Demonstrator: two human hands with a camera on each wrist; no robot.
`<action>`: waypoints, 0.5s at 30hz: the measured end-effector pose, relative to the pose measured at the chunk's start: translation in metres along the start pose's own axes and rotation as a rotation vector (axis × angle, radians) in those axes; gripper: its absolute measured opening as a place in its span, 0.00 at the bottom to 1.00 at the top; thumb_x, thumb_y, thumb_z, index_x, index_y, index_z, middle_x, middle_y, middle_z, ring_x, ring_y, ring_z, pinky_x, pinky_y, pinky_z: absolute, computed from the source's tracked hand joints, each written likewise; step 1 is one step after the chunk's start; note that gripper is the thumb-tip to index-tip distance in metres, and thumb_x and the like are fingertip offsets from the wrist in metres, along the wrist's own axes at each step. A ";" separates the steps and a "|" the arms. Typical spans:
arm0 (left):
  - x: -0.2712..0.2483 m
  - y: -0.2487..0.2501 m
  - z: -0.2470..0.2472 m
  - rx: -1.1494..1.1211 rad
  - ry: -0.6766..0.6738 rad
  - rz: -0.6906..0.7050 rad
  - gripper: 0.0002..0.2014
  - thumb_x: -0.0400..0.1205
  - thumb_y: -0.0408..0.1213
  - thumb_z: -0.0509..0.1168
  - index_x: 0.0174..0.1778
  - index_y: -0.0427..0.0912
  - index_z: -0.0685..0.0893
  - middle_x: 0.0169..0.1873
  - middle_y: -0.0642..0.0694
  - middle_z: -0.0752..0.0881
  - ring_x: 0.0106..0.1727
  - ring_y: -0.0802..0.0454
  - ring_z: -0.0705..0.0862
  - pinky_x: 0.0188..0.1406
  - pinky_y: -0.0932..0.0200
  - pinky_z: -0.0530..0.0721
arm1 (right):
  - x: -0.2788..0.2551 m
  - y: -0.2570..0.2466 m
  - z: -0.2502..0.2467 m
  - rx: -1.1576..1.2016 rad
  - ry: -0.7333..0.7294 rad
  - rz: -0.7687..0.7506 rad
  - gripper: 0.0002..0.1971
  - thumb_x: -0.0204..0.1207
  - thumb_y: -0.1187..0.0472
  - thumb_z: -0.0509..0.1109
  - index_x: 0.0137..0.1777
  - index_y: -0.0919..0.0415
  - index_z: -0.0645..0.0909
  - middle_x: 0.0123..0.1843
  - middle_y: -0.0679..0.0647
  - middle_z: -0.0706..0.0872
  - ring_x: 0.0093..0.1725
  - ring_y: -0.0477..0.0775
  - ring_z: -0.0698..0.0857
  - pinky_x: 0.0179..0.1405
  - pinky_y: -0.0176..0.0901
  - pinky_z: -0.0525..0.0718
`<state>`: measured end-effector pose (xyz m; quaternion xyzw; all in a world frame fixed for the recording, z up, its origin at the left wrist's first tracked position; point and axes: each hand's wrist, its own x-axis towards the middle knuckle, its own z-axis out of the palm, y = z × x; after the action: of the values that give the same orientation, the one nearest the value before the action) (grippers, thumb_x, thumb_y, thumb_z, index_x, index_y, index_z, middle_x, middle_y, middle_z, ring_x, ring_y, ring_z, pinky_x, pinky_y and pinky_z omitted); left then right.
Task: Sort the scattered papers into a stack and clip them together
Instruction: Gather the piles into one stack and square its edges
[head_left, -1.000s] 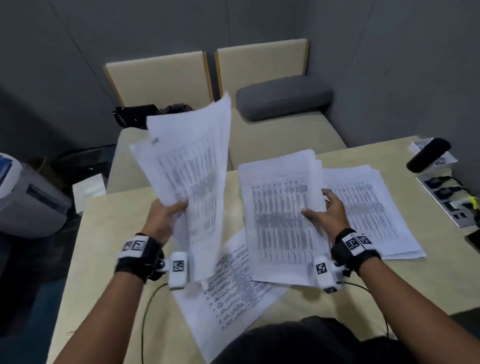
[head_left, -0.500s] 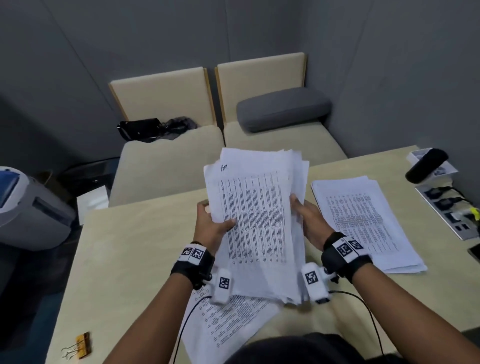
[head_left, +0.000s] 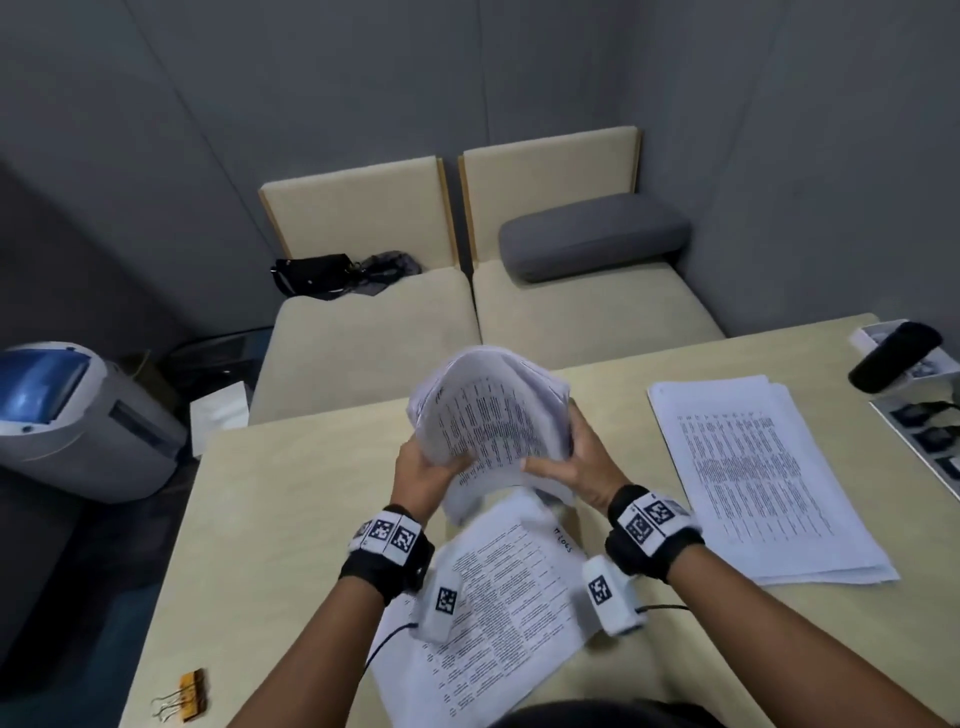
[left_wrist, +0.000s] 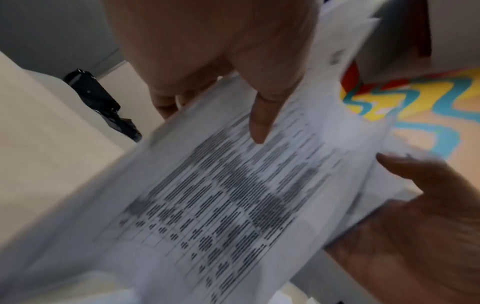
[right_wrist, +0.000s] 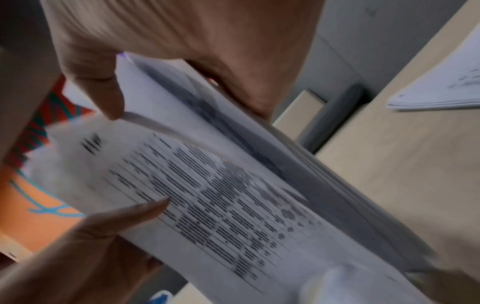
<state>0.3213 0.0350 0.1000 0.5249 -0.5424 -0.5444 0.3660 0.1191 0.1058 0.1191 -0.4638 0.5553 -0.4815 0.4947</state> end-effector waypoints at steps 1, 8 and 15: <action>-0.001 0.000 -0.002 -0.005 0.007 0.021 0.20 0.70 0.26 0.78 0.58 0.36 0.86 0.51 0.42 0.91 0.55 0.41 0.89 0.56 0.40 0.88 | 0.000 0.003 0.001 0.030 -0.004 0.013 0.49 0.63 0.65 0.84 0.82 0.50 0.61 0.75 0.50 0.75 0.70 0.40 0.77 0.67 0.42 0.82; 0.002 0.049 -0.009 -0.145 0.038 0.212 0.16 0.70 0.26 0.78 0.53 0.39 0.88 0.46 0.46 0.92 0.48 0.49 0.90 0.50 0.55 0.89 | 0.012 -0.019 0.001 -0.061 0.241 -0.164 0.22 0.62 0.65 0.86 0.53 0.45 0.84 0.47 0.47 0.91 0.45 0.39 0.90 0.43 0.30 0.85; 0.034 0.010 -0.006 -0.036 0.070 -0.002 0.14 0.72 0.31 0.78 0.53 0.38 0.88 0.50 0.38 0.91 0.49 0.43 0.89 0.55 0.42 0.88 | 0.042 0.009 0.000 -0.109 0.229 0.171 0.14 0.65 0.66 0.83 0.50 0.60 0.86 0.49 0.58 0.91 0.49 0.57 0.90 0.48 0.45 0.87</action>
<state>0.3190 -0.0006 0.1047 0.5375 -0.5187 -0.5357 0.3937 0.1156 0.0648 0.1056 -0.3830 0.6709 -0.4566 0.4412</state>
